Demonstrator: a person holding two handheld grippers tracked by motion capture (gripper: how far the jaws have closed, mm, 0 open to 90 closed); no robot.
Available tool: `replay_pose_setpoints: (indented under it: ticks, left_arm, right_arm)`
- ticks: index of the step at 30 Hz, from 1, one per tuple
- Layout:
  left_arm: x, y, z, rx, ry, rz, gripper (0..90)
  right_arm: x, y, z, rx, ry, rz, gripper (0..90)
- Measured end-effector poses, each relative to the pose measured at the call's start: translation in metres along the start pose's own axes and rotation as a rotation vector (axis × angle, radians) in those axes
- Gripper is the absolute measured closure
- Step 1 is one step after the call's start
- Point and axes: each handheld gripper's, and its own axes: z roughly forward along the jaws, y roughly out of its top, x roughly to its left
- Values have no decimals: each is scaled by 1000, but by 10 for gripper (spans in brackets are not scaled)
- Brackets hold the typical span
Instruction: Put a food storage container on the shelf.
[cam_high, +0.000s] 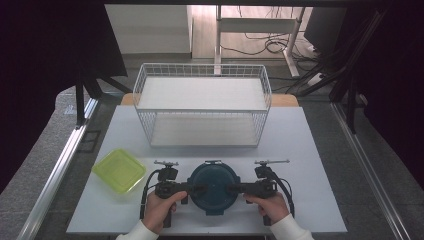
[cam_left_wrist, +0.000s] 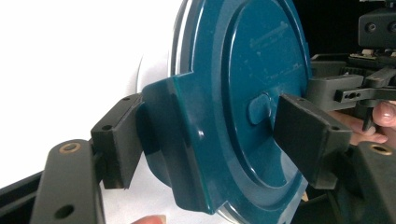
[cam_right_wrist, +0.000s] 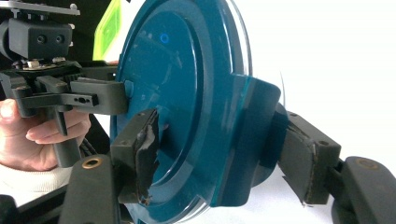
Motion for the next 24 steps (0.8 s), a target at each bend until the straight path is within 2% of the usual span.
replay_pose_setpoints:
  ticks: [5,13,19,24]
  left_arm:
    - [-1,0,-4,-8,-4,-3,308]
    - [-13,-2,-7,-16,35,53,322]
    - [-14,-2,-7,-33,34,48,336]
    - [-16,-2,-8,-30,39,76,338]
  right_arm:
    - [2,-1,-2,5,0,-19,349]
    - [3,-1,-7,-8,2,-27,373]
    - [4,-2,-9,-26,-1,-34,385]
    - [7,-2,-11,-31,-18,-55,390]
